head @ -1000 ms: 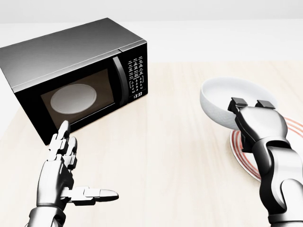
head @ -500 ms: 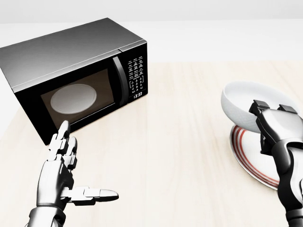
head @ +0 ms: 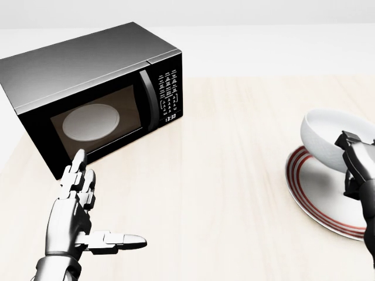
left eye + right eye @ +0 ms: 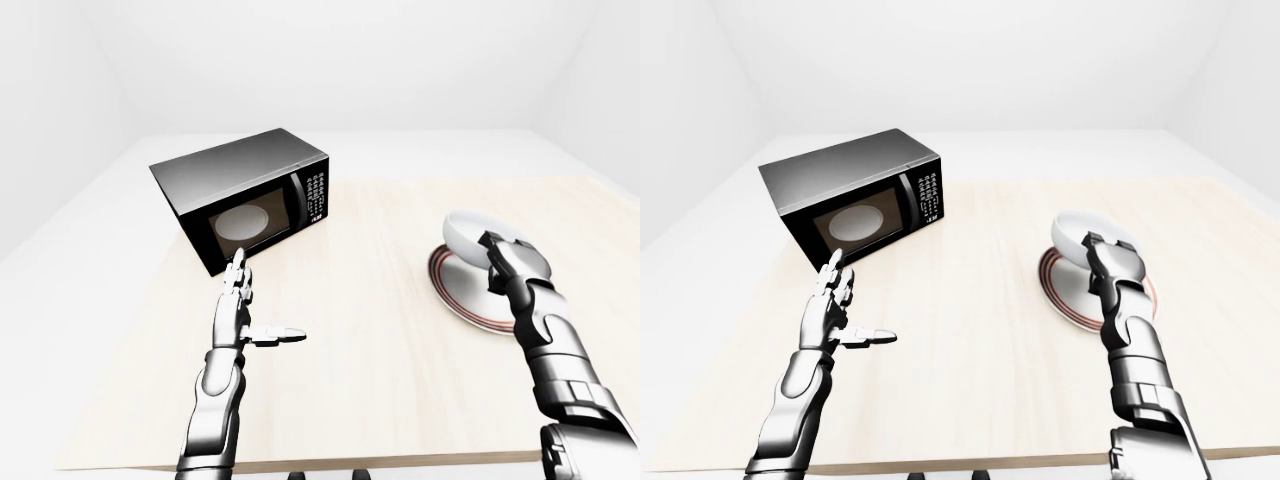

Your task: Pick up the white bowl and put it on the plate.

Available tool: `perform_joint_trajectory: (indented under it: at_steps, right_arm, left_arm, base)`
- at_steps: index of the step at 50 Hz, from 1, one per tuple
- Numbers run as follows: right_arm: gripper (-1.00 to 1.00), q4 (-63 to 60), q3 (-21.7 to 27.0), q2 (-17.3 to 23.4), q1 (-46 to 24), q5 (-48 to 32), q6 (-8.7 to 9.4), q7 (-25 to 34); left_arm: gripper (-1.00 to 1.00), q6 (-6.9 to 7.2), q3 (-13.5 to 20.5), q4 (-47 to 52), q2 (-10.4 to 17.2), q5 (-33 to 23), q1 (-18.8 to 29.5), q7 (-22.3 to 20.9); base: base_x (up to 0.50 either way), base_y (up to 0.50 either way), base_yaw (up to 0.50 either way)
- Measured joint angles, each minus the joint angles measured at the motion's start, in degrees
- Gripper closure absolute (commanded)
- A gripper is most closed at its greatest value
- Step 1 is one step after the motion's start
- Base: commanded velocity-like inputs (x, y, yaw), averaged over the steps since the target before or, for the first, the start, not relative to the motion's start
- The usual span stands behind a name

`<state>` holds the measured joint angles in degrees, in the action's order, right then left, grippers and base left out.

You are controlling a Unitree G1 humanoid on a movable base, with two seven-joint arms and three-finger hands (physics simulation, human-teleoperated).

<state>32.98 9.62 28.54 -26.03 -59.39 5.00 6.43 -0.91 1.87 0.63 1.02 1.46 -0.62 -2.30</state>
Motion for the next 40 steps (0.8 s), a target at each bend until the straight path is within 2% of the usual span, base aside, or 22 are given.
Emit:
perform_joint_trajectory:
  at_steps: [19, 40]
  right_arm:
    - [1.00, 16.3, -1.1, 4.4, -3.9, 6.4, 0.00, -8.2]
    - [1.00, 25.5, -3.3, 5.8, -6.8, 9.6, 0.00, -12.9]
  left_arm:
    - [-1.00, 0.00, 0.0, 0.0, 0.0, 0.0, 0.0, 0.0]
    - [-1.00, 0.00, 0.0, 0.0, 0.0, 0.0, 0.0, 0.0]
  base:
    - [0.00, 0.00, 0.00]
    - [0.00, 0.00, 0.00]
